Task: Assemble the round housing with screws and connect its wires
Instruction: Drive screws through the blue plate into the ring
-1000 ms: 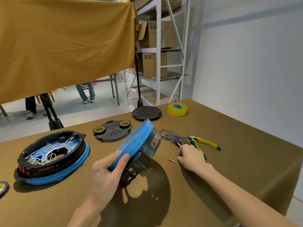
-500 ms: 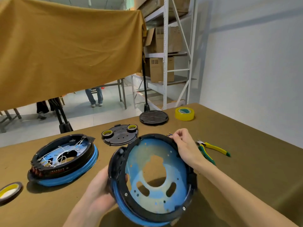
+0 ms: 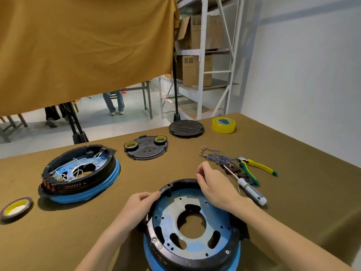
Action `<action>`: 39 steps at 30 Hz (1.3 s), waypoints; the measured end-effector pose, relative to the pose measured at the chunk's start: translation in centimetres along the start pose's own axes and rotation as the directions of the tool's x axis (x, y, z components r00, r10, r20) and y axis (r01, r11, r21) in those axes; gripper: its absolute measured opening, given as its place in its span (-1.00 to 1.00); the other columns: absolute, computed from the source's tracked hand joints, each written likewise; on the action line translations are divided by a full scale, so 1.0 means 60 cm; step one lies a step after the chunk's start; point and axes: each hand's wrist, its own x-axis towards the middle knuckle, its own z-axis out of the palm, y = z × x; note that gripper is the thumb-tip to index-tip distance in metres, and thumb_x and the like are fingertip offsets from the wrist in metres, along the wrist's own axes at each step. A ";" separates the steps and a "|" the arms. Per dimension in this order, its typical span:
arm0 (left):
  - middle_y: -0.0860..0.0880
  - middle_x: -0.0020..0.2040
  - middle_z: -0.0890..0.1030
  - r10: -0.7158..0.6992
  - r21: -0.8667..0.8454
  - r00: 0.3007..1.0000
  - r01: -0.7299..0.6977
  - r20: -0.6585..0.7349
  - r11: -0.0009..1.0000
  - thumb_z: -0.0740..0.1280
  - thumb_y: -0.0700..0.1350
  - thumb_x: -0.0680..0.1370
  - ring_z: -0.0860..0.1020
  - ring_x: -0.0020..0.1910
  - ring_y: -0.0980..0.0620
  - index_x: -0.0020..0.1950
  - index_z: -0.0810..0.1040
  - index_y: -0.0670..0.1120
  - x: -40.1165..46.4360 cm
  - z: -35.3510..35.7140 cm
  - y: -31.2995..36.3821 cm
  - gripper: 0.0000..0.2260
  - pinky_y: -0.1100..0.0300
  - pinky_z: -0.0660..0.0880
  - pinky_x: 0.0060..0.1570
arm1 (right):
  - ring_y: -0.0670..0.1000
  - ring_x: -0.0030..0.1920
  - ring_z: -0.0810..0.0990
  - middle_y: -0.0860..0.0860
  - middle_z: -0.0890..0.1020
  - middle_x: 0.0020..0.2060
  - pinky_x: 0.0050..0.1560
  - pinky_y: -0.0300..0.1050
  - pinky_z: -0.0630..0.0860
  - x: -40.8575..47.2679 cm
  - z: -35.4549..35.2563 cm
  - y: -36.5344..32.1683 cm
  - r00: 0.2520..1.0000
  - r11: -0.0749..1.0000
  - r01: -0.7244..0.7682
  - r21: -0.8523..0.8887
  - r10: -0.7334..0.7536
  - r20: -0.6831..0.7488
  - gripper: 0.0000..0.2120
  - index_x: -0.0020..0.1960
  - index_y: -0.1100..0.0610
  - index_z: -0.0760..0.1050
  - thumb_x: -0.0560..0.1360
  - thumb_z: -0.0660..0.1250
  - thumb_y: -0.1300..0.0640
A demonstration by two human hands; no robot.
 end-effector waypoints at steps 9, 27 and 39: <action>0.28 -0.05 0.71 0.369 0.018 0.929 -0.368 -0.017 0.930 0.38 -0.22 0.63 0.66 -0.06 0.27 0.11 0.69 0.10 0.020 0.021 0.006 -0.77 0.39 0.57 -0.19 | -0.06 -0.29 0.65 -0.03 0.69 -0.34 -0.18 -0.15 0.61 0.024 0.001 -0.045 0.993 0.921 0.069 0.383 -0.026 -0.116 -0.94 -0.18 0.06 0.64 0.44 0.45 0.19; 0.21 0.03 0.71 0.418 -0.099 0.905 -0.425 -0.083 0.900 0.36 -0.15 0.65 0.66 0.04 0.23 0.19 0.66 0.11 0.020 0.033 -0.028 -0.80 0.31 0.59 -0.05 | -0.09 -0.14 0.58 -0.17 0.59 -0.12 -0.04 0.04 0.59 0.061 0.039 -0.069 0.960 0.958 0.254 0.135 -0.266 0.083 -0.90 -0.03 0.00 0.75 0.52 0.47 0.03; 0.08 0.11 0.69 0.384 -0.080 0.915 -0.395 -0.122 0.915 0.35 -0.14 0.66 0.64 0.13 0.08 0.24 0.62 0.10 0.014 0.031 -0.031 -0.79 0.04 0.64 0.12 | -0.09 -0.03 0.56 -0.08 0.59 0.09 0.09 -0.02 0.56 0.049 0.008 -0.066 0.965 0.976 0.218 0.021 -0.219 0.143 -0.74 0.20 0.00 0.67 0.52 0.46 0.05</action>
